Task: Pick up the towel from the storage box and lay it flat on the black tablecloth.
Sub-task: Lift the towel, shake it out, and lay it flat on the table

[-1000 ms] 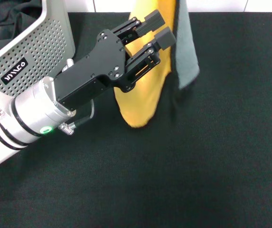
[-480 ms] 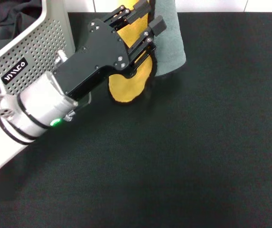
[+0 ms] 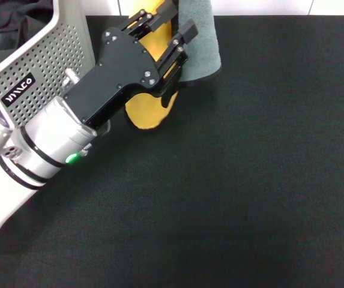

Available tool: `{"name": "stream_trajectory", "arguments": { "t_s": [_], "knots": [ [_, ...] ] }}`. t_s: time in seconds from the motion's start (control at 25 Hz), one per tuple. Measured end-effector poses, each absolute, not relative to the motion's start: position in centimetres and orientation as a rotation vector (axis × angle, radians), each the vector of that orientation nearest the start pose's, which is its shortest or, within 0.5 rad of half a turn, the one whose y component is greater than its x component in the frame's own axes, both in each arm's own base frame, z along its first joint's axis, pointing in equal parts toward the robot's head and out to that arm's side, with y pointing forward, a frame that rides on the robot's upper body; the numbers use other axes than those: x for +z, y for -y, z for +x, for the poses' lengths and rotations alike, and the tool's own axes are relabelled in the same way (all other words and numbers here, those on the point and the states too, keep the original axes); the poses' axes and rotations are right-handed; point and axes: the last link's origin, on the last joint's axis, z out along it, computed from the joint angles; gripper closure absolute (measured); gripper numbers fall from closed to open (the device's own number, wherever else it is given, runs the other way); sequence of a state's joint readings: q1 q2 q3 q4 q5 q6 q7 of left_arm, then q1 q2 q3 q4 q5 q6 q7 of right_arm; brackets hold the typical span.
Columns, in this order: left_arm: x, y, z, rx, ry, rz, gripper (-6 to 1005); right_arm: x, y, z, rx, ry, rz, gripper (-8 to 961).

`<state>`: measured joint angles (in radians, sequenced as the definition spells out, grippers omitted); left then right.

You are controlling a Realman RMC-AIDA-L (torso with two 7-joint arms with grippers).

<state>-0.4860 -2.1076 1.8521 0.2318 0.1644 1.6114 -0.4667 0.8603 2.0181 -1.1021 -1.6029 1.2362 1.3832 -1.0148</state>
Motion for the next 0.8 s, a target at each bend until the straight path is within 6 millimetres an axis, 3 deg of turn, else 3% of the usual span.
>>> {"name": "stream_trajectory", "arguments": {
  "t_s": [0.48, 0.8],
  "knots": [
    [-4.2, -30.4, -21.9, -1.295, 0.149, -2.035, 584, 11.0, -37.1, -4.1, 0.671, 0.222, -2.605, 938],
    [-5.5, -29.9, -21.8, -1.268, 0.149, -2.115, 585, 11.3, -37.1, -4.4, 0.689, 0.229, -2.58, 938]
  ]
}}
